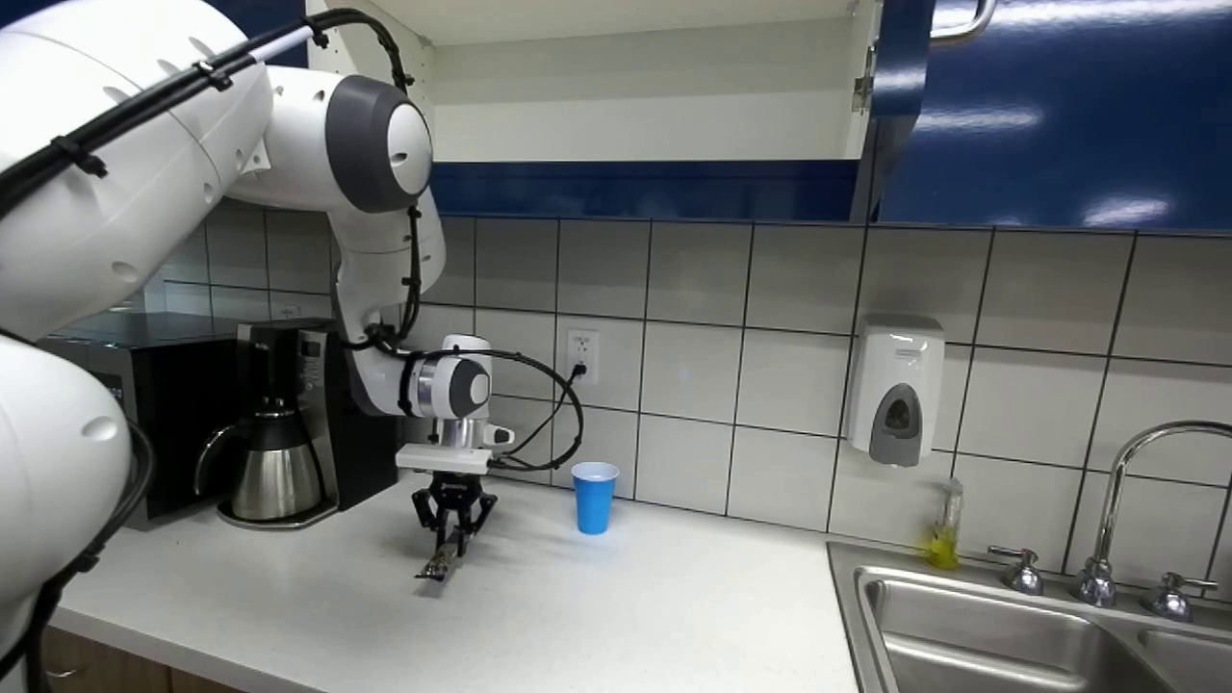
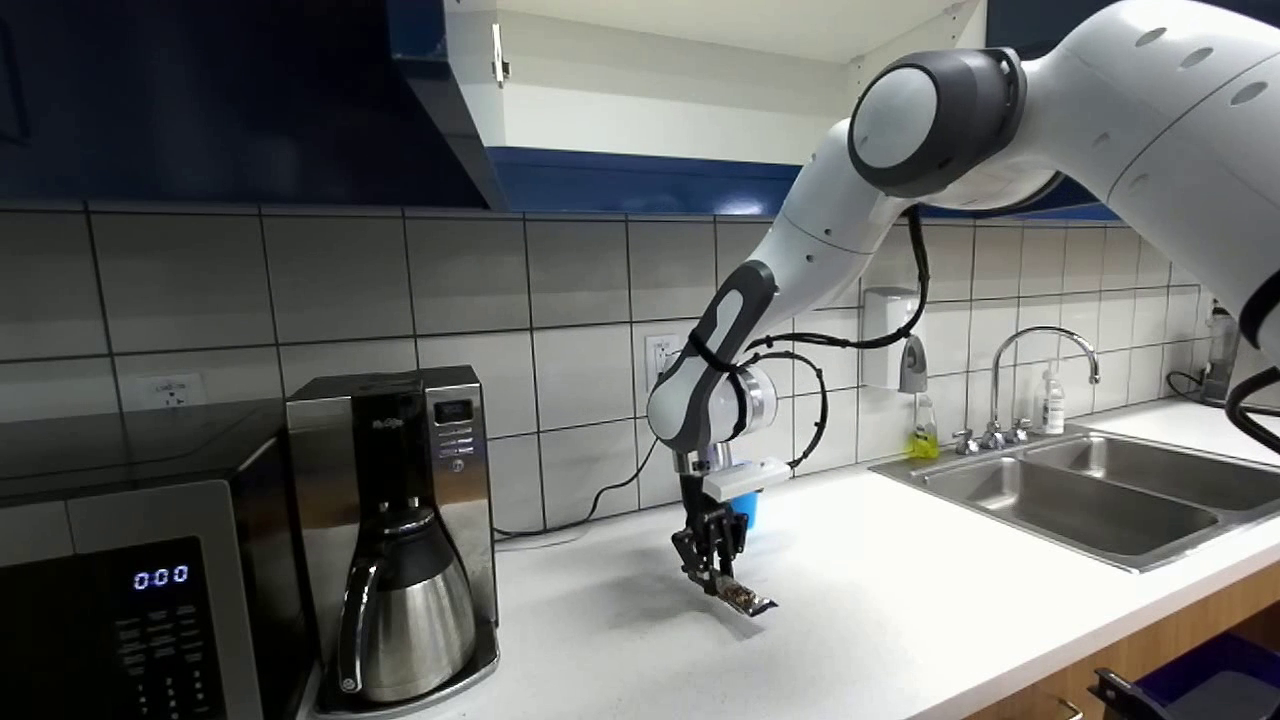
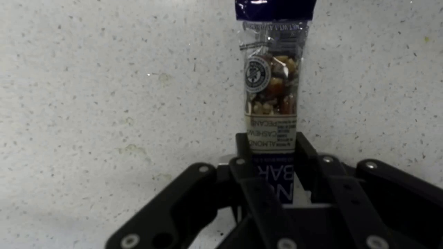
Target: Pick up the object from the counter and put it in the cabinet
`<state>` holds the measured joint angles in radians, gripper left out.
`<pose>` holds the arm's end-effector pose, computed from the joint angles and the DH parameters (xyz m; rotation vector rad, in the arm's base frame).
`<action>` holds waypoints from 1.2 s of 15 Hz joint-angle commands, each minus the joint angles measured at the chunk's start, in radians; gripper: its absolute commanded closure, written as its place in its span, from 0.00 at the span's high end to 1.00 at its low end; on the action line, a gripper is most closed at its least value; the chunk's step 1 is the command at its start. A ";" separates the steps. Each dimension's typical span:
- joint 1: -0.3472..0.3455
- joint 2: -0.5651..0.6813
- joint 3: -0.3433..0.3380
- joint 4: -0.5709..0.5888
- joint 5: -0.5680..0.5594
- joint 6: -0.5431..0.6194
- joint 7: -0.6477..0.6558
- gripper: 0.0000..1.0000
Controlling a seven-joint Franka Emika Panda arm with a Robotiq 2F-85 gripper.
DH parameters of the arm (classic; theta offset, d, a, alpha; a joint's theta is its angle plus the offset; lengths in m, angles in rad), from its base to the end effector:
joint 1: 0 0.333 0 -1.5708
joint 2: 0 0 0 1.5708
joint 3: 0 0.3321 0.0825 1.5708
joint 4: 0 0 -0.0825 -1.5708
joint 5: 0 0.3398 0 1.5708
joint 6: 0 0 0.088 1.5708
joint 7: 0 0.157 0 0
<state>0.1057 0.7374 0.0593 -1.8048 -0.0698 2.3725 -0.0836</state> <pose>0.5971 0.0953 0.1204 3.0877 0.4522 -0.2618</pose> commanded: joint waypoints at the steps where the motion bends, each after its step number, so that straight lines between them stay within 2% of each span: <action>1: -0.008 -0.105 -0.002 -0.084 0.021 -0.022 0.048 0.09; 7: -0.030 -0.254 -0.014 -0.236 0.052 -0.011 0.073 0.09; 18: -0.094 -0.544 -0.048 -0.543 0.063 -0.017 0.038 0.09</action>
<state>0.0348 0.3109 0.0137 -2.2449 -0.0209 2.3724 -0.0303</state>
